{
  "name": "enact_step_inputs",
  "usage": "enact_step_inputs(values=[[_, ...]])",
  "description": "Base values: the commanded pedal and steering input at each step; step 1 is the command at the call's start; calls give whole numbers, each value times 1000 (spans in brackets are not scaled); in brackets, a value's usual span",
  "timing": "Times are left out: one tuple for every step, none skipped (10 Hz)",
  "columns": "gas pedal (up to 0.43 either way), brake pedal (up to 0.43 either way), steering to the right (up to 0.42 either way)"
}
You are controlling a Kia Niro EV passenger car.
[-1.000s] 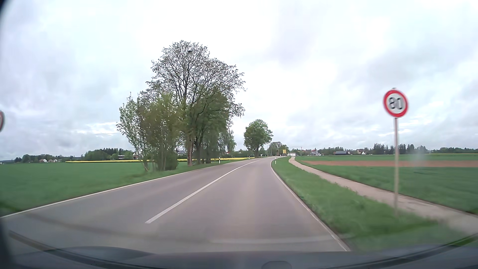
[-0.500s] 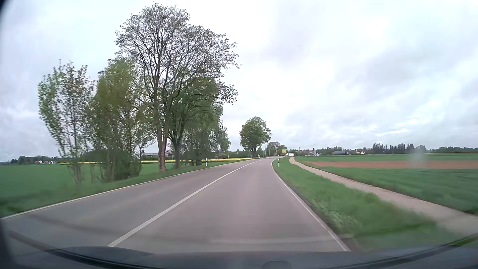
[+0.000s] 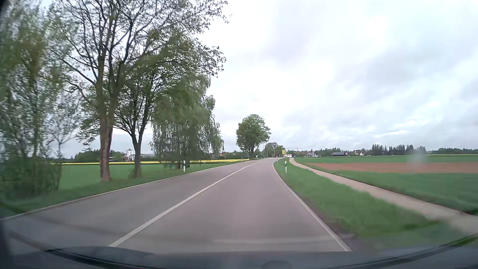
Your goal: Follow the waypoints while adhering to traffic rules and regulations
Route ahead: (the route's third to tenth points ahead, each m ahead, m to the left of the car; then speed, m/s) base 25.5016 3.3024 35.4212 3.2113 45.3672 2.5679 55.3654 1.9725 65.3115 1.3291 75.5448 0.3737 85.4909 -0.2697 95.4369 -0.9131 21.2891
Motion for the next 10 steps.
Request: enact_step_inputs(values=[[228, 0, 6], [228, 0, 6], [228, 0, 6], [228, 0, 7], [228, 0, 8], [228, 0, 9], [228, 0, 9], [228, 0, 10], [228, 0, 10], [228, 0, 10]])
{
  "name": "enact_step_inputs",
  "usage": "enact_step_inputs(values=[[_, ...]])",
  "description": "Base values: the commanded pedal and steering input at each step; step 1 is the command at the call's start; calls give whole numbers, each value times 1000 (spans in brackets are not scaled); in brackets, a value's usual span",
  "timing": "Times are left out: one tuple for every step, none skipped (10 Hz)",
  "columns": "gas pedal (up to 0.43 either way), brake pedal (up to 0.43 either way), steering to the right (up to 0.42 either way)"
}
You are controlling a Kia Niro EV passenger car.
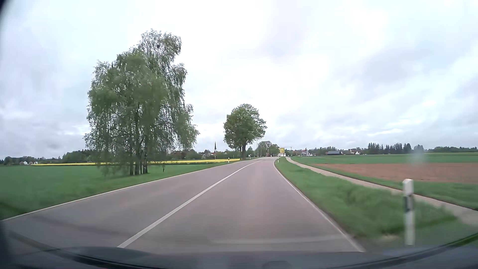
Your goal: Follow the waypoints while adhering to traffic rules and regulations
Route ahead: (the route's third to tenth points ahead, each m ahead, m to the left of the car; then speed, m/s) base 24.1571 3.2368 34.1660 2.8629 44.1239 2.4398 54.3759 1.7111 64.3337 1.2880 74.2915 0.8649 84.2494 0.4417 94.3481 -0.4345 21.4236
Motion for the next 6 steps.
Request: enact_step_inputs(values=[[228, 0, 10], [228, 0, 10], [228, 0, 10], [228, 0, 10], [220, 0, 10], [220, 0, 9]])
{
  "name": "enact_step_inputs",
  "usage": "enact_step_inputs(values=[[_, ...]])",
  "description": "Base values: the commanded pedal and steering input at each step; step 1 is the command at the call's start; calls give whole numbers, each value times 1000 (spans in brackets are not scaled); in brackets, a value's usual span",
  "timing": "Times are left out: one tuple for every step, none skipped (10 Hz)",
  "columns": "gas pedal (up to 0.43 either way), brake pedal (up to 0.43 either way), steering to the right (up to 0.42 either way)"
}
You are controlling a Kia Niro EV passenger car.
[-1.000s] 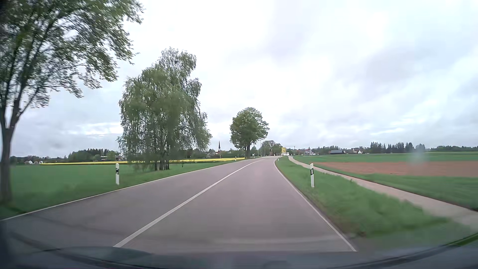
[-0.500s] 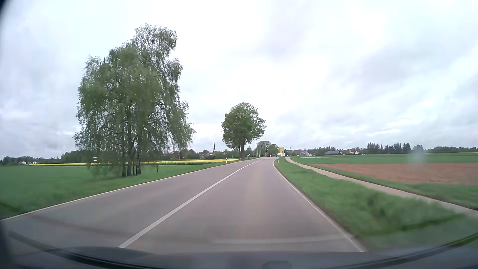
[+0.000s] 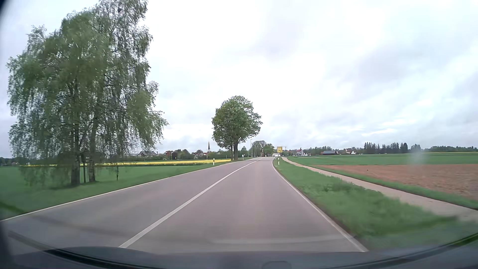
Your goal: Follow the waypoints while adhering to traffic rules and regulations
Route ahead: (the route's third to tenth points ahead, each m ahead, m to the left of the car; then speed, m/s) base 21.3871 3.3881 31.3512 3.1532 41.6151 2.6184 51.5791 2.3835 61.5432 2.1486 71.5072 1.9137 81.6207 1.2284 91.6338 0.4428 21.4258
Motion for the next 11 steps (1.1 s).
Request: enact_step_inputs(values=[[209, 0, 9], [209, 0, 9], [209, 0, 9], [209, 0, 9], [209, 0, 8], [209, 0, 8], [209, 0, 8], [209, 0, 6], [209, 0, 5], [209, 0, 5], [209, 0, 4]])
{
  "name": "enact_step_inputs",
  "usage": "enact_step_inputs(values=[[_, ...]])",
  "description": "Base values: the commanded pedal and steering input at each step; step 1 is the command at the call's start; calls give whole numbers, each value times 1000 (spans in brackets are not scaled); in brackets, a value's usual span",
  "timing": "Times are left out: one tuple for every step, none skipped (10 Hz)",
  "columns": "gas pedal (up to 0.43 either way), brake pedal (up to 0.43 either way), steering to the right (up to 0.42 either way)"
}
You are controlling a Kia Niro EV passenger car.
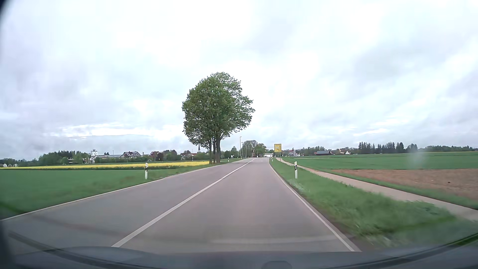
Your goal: Follow the waypoints while adhering to traffic rules and regulations
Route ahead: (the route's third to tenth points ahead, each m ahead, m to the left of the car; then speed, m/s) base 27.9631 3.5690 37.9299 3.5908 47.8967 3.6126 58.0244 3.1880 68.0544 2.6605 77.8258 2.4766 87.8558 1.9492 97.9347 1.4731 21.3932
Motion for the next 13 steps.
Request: enact_step_inputs(values=[[209, 0, 2], [209, 0, 2], [209, 0, 2], [209, 0, 2], [209, 0, 2], [209, 0, 2], [209, 0, 3], [209, 0, 4], [209, 0, 4], [220, 0, 4], [220, 0, 4], [220, 0, 4], [220, 0, 4]])
